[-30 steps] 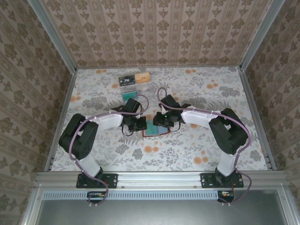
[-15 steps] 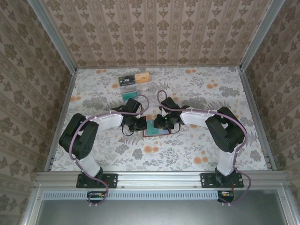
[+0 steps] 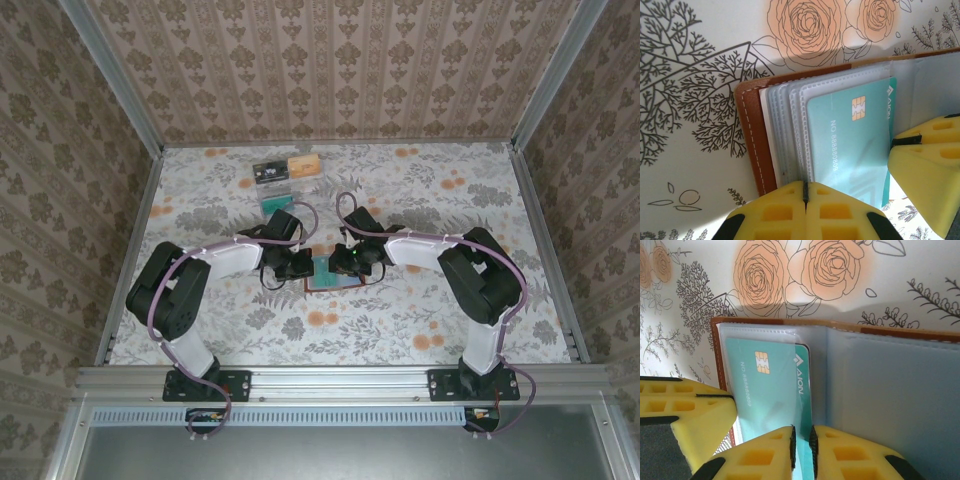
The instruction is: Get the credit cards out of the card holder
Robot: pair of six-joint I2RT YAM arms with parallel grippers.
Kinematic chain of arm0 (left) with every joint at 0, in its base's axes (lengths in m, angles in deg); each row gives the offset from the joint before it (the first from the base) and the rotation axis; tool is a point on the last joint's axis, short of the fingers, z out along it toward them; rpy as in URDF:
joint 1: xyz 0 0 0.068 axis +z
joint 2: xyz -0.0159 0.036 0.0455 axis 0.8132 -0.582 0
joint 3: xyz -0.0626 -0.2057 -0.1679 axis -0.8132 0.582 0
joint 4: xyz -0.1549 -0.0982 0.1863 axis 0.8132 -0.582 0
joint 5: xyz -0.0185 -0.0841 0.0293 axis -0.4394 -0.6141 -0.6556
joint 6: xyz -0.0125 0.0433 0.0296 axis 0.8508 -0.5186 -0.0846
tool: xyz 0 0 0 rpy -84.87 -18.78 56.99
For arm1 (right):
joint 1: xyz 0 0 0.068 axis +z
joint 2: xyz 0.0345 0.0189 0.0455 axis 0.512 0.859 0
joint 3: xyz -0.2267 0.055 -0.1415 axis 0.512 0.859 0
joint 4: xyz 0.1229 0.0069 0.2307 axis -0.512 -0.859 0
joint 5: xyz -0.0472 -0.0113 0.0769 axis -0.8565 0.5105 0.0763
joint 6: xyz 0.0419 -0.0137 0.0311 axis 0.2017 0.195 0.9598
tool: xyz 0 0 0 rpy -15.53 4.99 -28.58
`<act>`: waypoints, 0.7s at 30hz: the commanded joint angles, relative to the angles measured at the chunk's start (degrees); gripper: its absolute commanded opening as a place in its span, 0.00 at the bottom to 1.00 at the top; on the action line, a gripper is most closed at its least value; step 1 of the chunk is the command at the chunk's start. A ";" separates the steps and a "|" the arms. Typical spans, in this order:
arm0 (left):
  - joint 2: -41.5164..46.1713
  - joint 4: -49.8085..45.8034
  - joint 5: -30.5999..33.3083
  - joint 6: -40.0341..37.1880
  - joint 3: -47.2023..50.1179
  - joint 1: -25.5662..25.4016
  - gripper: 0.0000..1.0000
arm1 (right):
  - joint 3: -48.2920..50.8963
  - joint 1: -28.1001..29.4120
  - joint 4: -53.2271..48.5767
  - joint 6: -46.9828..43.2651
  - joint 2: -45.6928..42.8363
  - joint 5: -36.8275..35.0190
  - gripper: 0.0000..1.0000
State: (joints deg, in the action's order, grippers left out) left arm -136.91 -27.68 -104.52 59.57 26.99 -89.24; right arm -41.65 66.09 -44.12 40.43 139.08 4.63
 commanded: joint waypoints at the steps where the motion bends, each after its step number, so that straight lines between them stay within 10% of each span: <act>1: -1.01 -1.71 0.68 0.51 0.46 -0.41 0.00 | -0.20 -0.05 -2.97 0.57 0.01 -1.93 0.22; 21: -2.17 -2.13 0.78 0.25 0.13 -0.42 0.00 | 0.43 -0.39 0.93 0.70 0.60 2.43 0.14</act>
State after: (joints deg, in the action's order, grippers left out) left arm -137.15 -27.73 -104.58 59.57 26.99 -89.31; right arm -41.93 66.04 -44.88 40.36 138.66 4.49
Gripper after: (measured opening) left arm 0.048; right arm 0.162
